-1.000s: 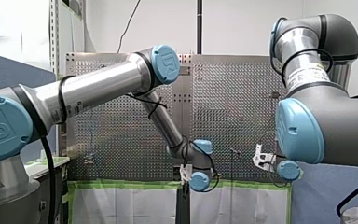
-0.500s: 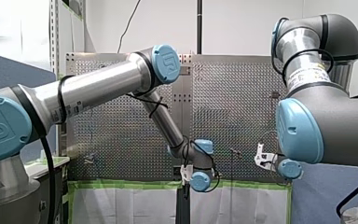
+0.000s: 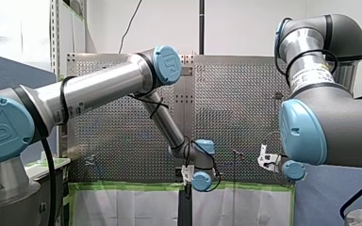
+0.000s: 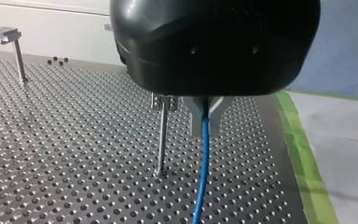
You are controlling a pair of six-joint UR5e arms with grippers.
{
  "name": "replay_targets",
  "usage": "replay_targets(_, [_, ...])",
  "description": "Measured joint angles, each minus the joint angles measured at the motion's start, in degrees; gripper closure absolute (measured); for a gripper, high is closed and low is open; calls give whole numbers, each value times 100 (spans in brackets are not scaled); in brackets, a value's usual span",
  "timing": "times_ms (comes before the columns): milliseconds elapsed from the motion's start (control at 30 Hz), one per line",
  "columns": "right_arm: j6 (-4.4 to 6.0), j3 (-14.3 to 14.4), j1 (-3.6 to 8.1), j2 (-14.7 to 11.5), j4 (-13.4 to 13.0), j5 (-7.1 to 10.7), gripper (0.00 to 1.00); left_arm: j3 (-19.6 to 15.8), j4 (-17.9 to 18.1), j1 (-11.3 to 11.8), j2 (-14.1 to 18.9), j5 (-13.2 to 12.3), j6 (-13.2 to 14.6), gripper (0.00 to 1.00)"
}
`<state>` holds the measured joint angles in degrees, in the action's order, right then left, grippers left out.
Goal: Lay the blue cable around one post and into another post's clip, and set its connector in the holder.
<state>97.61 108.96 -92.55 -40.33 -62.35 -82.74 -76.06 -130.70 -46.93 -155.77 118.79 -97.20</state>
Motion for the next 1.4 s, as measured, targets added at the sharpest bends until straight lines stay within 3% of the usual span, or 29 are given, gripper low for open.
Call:
replay_targets(433, [-112, -2, 4, 0, 15, -8, 100, 169, 1, 35, 1, 6, -39, 100])
replay_targets(567, [-105, -24, 22, 1, 9, -6, 100, 267, -19, 39, 0, 10, -43, 100])
replay_targets(967, [-7, -45, 123, 2, -67, -10, 100, 321, -119, 38, -2, -10, -22, 100])
replay_targets(1267, [142, -46, 199, 9, -259, -6, 100, 322, -184, 39, -6, -161, -2, 100])
replay_targets(1400, [286, -49, 249, 14, -381, -5, 100, 330, -226, -6, -7, -220, 5, 100])
